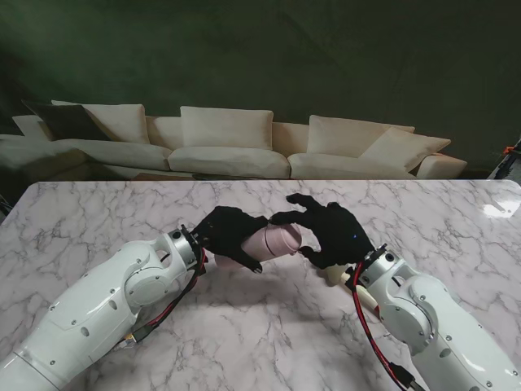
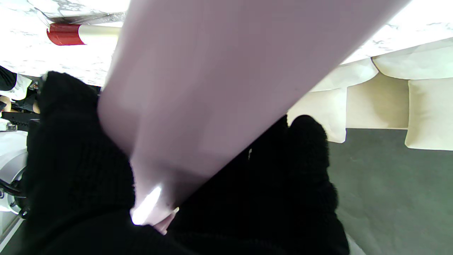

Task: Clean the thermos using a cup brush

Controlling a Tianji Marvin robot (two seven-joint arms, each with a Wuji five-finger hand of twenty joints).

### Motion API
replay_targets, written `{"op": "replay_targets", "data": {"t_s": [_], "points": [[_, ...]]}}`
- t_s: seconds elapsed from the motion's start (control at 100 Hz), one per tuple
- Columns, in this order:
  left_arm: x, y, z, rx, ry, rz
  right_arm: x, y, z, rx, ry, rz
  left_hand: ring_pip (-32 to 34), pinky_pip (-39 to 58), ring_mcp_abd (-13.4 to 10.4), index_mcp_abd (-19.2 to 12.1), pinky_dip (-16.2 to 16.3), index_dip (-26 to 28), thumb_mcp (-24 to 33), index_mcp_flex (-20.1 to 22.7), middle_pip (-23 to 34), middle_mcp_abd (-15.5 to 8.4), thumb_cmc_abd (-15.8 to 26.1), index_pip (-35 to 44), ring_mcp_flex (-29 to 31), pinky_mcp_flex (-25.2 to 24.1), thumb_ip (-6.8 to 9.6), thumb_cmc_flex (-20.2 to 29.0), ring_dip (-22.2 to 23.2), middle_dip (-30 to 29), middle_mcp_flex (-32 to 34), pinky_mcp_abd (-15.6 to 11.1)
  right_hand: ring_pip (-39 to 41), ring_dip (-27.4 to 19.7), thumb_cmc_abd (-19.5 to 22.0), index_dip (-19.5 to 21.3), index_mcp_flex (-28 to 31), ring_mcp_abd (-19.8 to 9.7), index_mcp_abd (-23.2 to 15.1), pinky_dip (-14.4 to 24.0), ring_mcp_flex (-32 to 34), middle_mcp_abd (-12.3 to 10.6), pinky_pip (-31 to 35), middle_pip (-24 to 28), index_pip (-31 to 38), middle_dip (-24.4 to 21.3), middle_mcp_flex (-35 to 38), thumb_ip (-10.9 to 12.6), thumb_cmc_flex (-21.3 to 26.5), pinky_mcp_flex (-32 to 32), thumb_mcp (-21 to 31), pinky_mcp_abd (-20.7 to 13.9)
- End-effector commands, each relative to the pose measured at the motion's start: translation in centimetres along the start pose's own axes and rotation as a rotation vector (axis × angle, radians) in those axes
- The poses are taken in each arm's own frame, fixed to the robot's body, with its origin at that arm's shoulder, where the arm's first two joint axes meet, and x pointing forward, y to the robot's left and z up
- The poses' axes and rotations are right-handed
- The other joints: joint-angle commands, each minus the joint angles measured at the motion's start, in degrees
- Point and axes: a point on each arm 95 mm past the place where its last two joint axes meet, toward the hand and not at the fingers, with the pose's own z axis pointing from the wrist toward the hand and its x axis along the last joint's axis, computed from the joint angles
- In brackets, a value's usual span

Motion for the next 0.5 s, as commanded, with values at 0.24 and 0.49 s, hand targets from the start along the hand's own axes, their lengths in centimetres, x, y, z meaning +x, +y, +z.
{"op": "replay_targets", "data": {"t_s": [0.24, 0.49], "points": [[0.2, -0.4, 0.4, 0.001, 0.013, -0.001, 0.3, -1.1, 1.1, -0.04, 0.011, 0.007, 10.37, 2.89, -3.15, -13.55, 1.05, 2.46, 19.49, 4.32, 2.07, -1.89, 16.2, 4.45, 3.13, -0.74, 2.86, 27.89, 3.34, 1.64, -0.82, -4.88, 5.82, 4.46, 7.91, 10.23, 10.99, -3.36, -0.66, 3.7, 4.75, -2.97, 4.81, 3.92, 15.54, 1.83, 6.24, -2.67, -9.71, 3.11, -9.63, -3.16], [0.3, -0.3, 0.5, -0.005, 0.015, -0.005, 0.8, -1.9, 1.7, -0.067, -0.007, 0.056, 10.52, 3.0, -2.94, -13.57, 1.11, 2.47, 19.52, 4.45, 2.14, -1.88, 16.18, 4.41, 3.13, -0.78, 2.84, 27.9, 3.36, 1.64, -0.78, -4.73, 8.74, 6.6, 15.54, 8.74, 22.33, -3.38, 1.63, 5.69, 6.88, -3.85, 6.23, 5.48, 22.34, 2.86, 11.55, -6.41, -14.9, 3.29, -18.43, -1.72]]}}
